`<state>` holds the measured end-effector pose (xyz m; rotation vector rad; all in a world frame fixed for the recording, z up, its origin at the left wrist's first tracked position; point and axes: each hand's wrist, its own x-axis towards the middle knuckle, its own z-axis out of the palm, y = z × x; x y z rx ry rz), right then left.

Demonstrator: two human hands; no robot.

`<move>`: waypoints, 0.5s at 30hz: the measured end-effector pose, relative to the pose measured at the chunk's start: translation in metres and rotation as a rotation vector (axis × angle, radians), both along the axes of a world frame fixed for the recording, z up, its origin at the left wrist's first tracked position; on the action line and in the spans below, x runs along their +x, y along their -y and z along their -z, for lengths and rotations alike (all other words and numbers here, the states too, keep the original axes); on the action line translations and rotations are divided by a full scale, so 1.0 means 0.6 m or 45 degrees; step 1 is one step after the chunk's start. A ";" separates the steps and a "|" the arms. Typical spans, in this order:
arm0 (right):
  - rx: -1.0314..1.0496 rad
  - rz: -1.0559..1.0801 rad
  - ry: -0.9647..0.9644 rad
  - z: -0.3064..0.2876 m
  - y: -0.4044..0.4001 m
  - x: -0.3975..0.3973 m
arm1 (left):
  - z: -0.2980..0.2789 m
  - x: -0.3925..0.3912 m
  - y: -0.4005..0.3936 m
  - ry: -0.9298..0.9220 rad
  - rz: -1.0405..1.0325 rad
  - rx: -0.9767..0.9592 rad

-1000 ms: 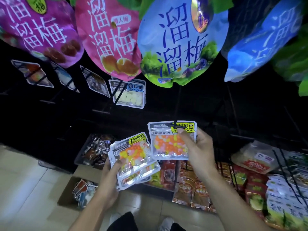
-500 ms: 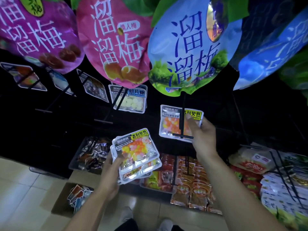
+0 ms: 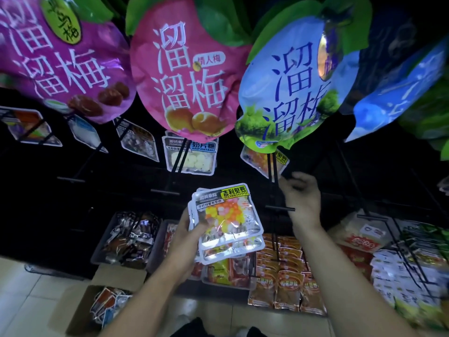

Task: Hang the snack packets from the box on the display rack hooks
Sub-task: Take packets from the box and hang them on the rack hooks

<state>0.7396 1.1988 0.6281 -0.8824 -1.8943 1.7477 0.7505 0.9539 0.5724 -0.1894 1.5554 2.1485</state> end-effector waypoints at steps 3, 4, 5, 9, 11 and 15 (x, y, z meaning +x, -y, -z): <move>-0.020 -0.386 0.279 -0.016 0.041 0.066 | -0.009 -0.002 -0.012 -0.024 0.027 0.007; -0.020 -0.506 0.337 -0.020 0.052 0.079 | -0.012 -0.002 -0.016 -0.041 0.038 0.009; -0.024 -0.590 0.358 -0.025 0.062 0.090 | -0.015 -0.002 -0.021 -0.059 0.050 0.008; -0.101 -0.548 0.282 -0.034 0.070 0.105 | -0.026 0.009 -0.032 -0.080 0.097 0.034; -0.148 -0.556 0.268 -0.041 0.065 0.114 | -0.030 0.017 -0.031 -0.061 0.091 0.046; -0.233 -0.540 0.307 -0.036 0.053 0.129 | -0.021 0.028 -0.021 -0.007 0.057 0.038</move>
